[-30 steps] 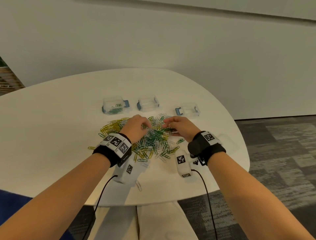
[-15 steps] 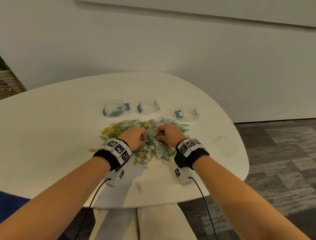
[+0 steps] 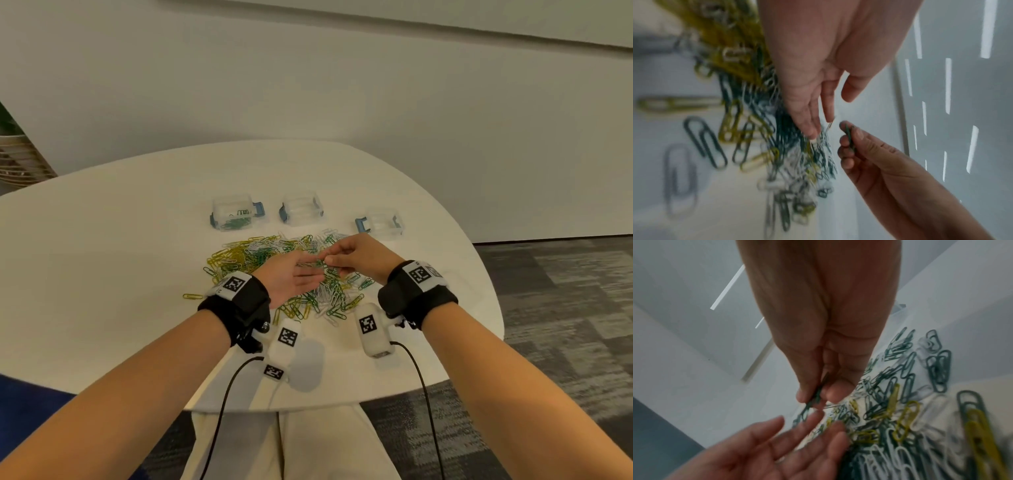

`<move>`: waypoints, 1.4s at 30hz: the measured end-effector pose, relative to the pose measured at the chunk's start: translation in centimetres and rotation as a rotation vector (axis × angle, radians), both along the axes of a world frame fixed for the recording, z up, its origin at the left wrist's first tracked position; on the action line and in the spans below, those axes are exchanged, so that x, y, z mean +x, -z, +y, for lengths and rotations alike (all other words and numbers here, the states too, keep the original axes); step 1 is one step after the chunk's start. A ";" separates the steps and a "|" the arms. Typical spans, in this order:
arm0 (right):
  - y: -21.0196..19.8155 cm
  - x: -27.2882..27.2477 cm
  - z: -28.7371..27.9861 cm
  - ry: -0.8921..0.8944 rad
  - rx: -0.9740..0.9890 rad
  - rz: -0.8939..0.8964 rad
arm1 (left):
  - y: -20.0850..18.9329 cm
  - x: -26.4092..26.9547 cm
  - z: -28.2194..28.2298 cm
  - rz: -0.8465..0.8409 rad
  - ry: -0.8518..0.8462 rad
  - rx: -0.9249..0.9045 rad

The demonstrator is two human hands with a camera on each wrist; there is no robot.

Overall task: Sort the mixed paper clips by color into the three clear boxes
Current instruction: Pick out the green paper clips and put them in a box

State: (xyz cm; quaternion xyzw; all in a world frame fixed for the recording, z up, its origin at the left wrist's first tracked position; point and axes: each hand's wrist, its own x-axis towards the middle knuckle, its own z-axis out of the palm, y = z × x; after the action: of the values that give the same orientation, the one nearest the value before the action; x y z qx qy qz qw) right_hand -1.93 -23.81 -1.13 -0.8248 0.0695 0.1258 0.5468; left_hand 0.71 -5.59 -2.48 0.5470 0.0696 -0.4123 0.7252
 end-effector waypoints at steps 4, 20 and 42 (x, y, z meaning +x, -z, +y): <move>-0.6 0.1 0.2 -0.006 -0.017 0.007 | 0.1 0.3 -0.1 0.160 -0.055 -0.134; 2.9 0.2 3.0 -0.155 -0.735 -0.146 | -0.6 1.5 2.8 -0.249 0.046 0.282; 1.7 -1.0 0.3 0.098 0.129 0.034 | 0.0 2.0 3.8 -0.692 0.415 0.542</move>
State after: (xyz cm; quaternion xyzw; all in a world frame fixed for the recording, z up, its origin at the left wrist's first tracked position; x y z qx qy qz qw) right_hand -2.97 -23.53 -2.86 -0.7813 0.1110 0.1170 0.6030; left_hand 2.74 -1.82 -2.51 0.8237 -0.1814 -0.3090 0.4395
